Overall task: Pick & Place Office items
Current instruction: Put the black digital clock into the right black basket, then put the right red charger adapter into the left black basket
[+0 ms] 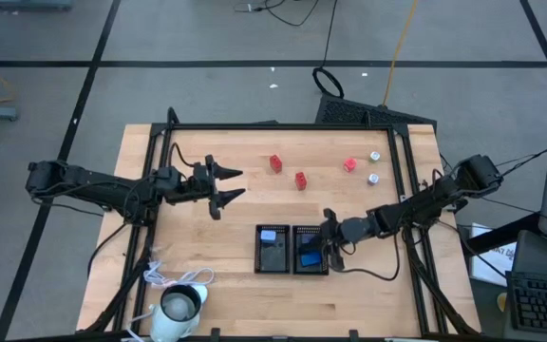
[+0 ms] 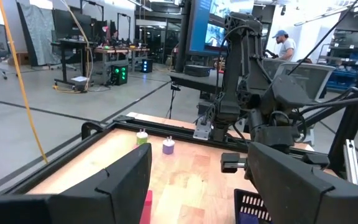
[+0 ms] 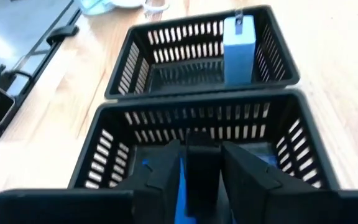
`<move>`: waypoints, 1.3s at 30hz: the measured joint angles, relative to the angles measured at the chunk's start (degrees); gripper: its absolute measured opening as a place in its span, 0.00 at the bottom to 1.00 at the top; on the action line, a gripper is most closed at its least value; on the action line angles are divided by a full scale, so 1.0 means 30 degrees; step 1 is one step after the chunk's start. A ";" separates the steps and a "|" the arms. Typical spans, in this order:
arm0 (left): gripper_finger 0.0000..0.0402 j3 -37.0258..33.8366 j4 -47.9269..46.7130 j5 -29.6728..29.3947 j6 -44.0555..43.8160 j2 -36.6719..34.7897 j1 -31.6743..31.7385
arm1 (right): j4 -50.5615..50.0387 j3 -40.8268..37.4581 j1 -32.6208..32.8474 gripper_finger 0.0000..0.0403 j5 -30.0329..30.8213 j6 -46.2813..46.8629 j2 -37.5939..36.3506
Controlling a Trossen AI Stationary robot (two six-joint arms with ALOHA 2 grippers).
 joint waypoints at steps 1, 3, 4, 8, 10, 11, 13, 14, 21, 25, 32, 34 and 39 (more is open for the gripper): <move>0.66 0.0005 0.0000 0.0003 0.0000 0.0000 0.0000 | 0.0162 0.0000 -0.0075 0.28 0.0000 -0.0003 0.0000; 0.65 0.0005 0.0000 0.0000 0.0000 0.0007 0.0000 | 0.0366 0.0000 -0.0211 0.32 0.0036 -0.0003 0.0000; 0.64 0.0005 0.0000 0.0000 -0.0002 0.0007 0.0000 | 0.0456 0.0000 -0.0289 0.34 0.0073 0.0000 0.0000; 0.63 0.0005 -0.0007 0.0000 -0.0029 0.0007 0.0000 | 0.1444 0.0000 -0.0504 0.40 0.0481 -0.0030 0.0000; 0.62 0.0005 -0.0007 0.0000 -0.0029 0.0007 0.0000 | 0.1956 0.0000 -0.0614 0.42 0.0450 -0.0331 0.0000; 0.63 0.0005 -0.0007 0.0000 -0.0029 0.0007 0.0000 | 0.2237 0.0000 -0.0628 0.43 0.0452 -0.0541 0.0000; 0.63 0.0005 -0.0007 0.0000 -0.0060 0.0007 0.0000 | 0.2813 0.0000 -0.0690 0.44 0.0435 -0.1019 0.0000; 0.64 0.0005 -0.0007 -0.0007 -0.0259 0.0007 -0.0005 | 0.3073 0.0000 -0.0736 0.44 0.0415 -0.1266 0.0000; 0.66 0.1078 -0.1512 -0.1202 -0.4124 0.1086 0.0000 | 0.5098 0.0000 -0.1701 0.44 0.0413 -0.1929 -0.0007; 0.66 0.4145 -0.6537 -0.1599 -0.4670 0.3023 0.0032 | 0.6185 0.0000 -0.2624 0.45 0.0423 -0.2527 -0.0007; 0.74 0.9136 -1.2214 -0.1973 -0.4513 0.7739 0.0620 | 0.6841 0.0000 -0.4140 0.44 0.1173 -0.2300 -0.0022; 0.76 0.9919 -1.2588 -0.1936 -0.3820 0.8727 0.0741 | 0.6169 0.0000 -0.4405 0.45 0.2775 -0.1740 -0.0022; 0.77 1.0936 -1.2622 -0.1926 -0.2173 0.9712 0.1021 | 0.3093 0.0000 -0.4600 0.51 0.7025 -0.1518 -0.0022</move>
